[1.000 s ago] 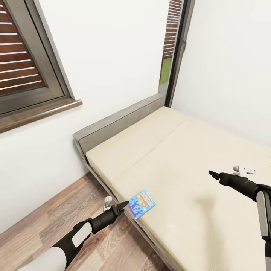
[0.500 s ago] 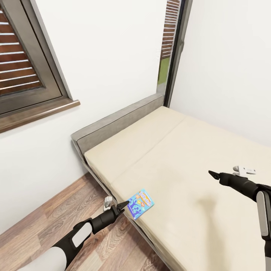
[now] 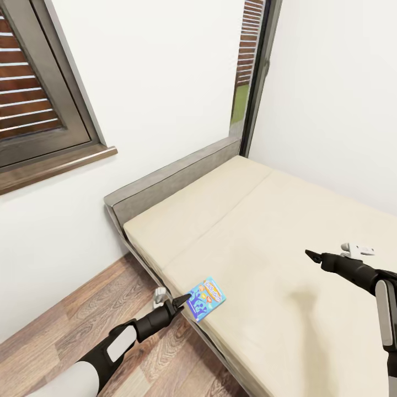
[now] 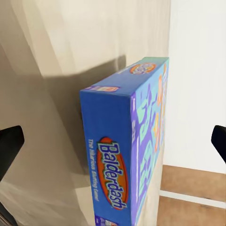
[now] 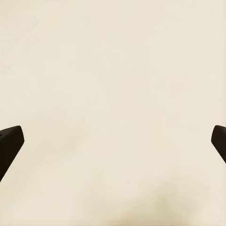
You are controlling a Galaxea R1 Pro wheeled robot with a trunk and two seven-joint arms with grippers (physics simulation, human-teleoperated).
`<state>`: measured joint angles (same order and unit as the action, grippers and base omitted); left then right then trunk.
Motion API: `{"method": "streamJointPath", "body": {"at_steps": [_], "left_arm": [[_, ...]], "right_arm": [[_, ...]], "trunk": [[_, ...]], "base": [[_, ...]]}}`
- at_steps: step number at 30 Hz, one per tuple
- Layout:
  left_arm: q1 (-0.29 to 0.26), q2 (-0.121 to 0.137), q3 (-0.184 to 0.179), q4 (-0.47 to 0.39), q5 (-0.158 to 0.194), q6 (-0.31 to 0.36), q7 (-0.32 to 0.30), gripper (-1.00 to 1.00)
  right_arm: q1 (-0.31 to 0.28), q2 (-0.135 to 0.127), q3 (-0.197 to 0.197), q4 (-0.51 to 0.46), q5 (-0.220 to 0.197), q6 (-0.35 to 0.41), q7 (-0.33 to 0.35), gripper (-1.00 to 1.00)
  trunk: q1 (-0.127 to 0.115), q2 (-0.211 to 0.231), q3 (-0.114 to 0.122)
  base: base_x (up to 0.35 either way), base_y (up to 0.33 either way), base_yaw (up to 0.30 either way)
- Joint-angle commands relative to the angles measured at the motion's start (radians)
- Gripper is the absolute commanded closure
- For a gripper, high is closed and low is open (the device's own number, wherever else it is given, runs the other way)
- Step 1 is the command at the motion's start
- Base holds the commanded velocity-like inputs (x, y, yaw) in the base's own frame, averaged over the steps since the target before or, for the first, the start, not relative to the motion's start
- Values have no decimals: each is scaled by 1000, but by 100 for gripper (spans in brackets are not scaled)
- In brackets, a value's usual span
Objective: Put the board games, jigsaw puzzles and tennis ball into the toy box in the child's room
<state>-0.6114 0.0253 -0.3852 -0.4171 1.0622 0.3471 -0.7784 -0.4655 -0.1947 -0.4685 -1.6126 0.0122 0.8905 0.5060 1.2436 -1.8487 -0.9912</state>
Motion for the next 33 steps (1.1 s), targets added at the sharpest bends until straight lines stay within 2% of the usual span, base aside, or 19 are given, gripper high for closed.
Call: {"method": "streamJointPath", "body": {"at_steps": [1, 33], "left_arm": [[-1, 1, -4, 0, 11, 9, -1, -100], [0, -29, -8, -3, 12, 8, -1, -100]], "right_arm": [[-1, 0, -1, -1, 2, 5, 5, -100], [0, 2, -1, 0, 2, 5, 5, -100]], "trunk": [[0, 0, -1], [0, 0, -1]], "base": [[0, 0, -1], [0, 0, 0]]}}
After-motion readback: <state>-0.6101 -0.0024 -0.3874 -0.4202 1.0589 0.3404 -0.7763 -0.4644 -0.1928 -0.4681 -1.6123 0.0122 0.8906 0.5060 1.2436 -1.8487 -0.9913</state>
